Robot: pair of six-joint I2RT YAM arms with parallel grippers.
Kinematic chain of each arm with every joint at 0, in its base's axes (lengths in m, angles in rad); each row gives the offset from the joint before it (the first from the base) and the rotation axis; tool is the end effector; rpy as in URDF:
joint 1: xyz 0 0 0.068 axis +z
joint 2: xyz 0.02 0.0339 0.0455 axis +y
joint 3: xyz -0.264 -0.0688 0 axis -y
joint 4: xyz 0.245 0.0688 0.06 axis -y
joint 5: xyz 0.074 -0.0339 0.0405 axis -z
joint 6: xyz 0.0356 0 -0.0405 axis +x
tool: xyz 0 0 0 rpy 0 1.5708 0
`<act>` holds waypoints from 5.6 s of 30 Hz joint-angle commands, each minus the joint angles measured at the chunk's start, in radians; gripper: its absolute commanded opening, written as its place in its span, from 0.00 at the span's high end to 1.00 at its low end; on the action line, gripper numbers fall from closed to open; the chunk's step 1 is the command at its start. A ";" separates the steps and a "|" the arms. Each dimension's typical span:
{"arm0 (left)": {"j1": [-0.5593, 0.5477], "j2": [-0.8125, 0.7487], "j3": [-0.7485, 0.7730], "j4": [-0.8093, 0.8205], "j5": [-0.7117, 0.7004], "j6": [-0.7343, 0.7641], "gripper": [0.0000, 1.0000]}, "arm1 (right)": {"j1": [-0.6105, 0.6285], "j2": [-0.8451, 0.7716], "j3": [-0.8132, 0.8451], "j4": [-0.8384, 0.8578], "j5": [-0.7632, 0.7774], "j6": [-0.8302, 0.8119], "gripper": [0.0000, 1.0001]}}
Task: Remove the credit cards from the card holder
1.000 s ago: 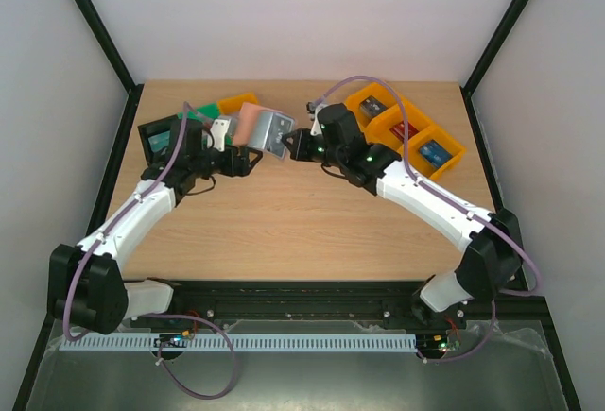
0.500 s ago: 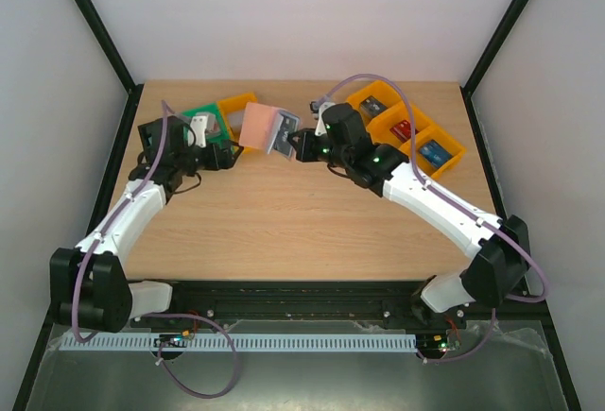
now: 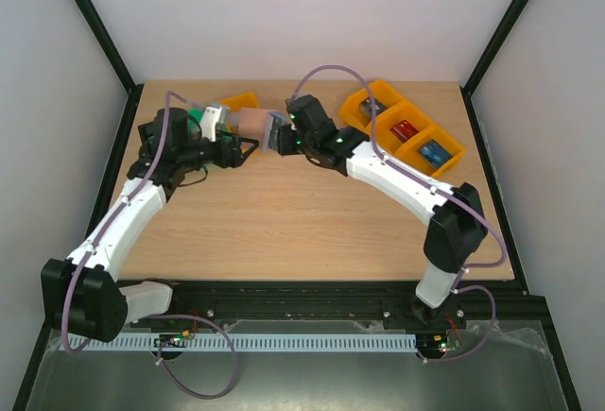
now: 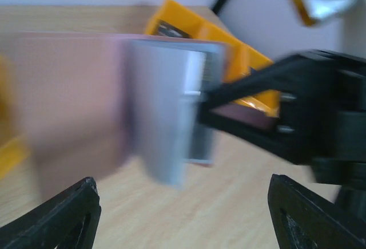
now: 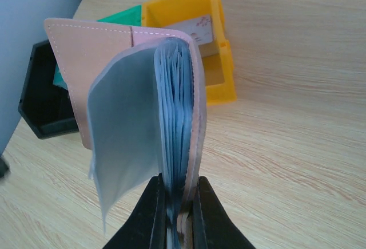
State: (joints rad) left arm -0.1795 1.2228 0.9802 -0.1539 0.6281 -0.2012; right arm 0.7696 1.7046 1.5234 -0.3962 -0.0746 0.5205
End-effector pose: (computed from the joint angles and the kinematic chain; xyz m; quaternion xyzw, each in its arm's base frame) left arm 0.2689 -0.0700 0.3214 0.1625 0.7936 -0.3522 0.4687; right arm 0.2845 0.2794 0.3302 -0.1268 0.8695 0.3125 0.3608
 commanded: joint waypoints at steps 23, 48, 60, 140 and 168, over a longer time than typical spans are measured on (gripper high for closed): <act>-0.061 0.042 -0.147 0.269 0.207 -0.332 0.49 | 0.041 0.077 0.113 0.118 -0.194 0.058 0.99; -0.014 0.040 -0.020 0.014 -0.304 0.009 0.44 | 0.041 0.007 0.070 0.138 -0.301 -0.013 0.99; 0.116 0.006 0.065 -0.084 -0.151 0.045 0.52 | 0.037 -0.075 0.020 0.171 -0.423 -0.171 0.99; 0.005 -0.010 -0.066 0.159 0.528 -0.105 0.56 | -0.012 -0.152 -0.131 0.292 -0.758 -0.307 0.98; -0.192 -0.010 0.335 -0.408 0.434 0.281 0.75 | -0.010 -0.247 -0.169 0.373 -0.706 -0.251 0.98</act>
State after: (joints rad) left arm -0.2325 1.2255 1.2690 -0.4660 0.9409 -0.0246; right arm 0.7063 1.4311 1.3479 -0.1608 -0.7330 0.2592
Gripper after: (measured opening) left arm 0.278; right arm 0.062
